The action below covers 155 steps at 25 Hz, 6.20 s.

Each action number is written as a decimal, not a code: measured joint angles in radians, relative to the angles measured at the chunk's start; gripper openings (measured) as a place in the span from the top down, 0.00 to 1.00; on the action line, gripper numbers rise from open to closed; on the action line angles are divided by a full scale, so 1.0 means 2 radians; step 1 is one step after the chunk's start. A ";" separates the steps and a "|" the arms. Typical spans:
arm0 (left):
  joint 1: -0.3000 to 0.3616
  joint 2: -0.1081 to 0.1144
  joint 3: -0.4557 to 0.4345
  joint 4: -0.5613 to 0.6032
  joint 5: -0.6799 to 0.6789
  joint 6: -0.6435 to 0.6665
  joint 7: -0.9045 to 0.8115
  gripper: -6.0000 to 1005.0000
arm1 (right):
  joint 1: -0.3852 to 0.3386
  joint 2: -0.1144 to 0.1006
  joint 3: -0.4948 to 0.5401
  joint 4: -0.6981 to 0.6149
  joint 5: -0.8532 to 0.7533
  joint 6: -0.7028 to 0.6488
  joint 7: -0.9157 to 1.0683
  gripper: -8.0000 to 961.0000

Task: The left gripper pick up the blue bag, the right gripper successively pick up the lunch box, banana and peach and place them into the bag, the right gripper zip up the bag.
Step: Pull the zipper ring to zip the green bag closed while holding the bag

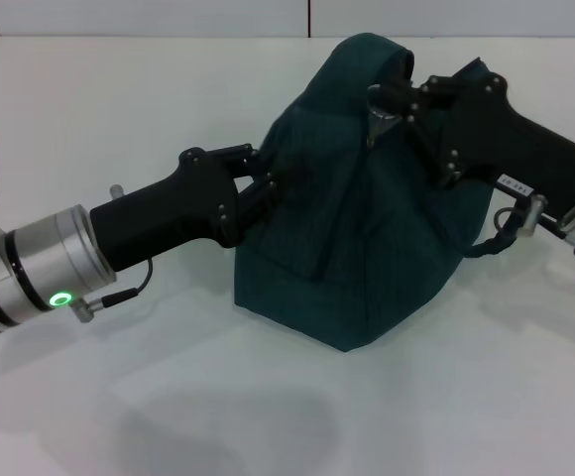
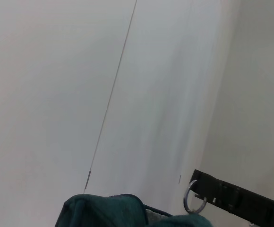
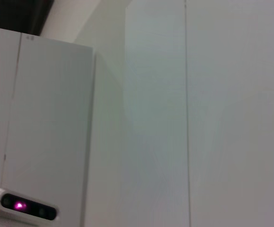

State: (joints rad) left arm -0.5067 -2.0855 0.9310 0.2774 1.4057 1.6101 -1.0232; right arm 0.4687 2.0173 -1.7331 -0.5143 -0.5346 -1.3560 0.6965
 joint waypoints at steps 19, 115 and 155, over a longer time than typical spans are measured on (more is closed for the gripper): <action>0.003 0.004 0.001 0.008 0.021 0.018 0.003 0.90 | -0.001 -0.002 0.026 0.012 0.000 0.000 -0.002 0.98; -0.005 -0.005 0.025 -0.047 0.007 -0.009 0.049 0.82 | 0.096 -0.030 0.256 -0.130 -0.387 -0.019 0.413 0.98; 0.018 0.001 0.021 -0.037 -0.079 -0.046 0.038 0.28 | 0.125 -0.003 0.242 -0.150 -0.432 -0.026 0.417 0.98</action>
State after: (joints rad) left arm -0.4704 -2.0826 0.9739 0.2025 1.2474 1.5174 -0.9462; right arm 0.7186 2.0107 -1.2491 -0.8136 -1.3989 -1.4079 1.5310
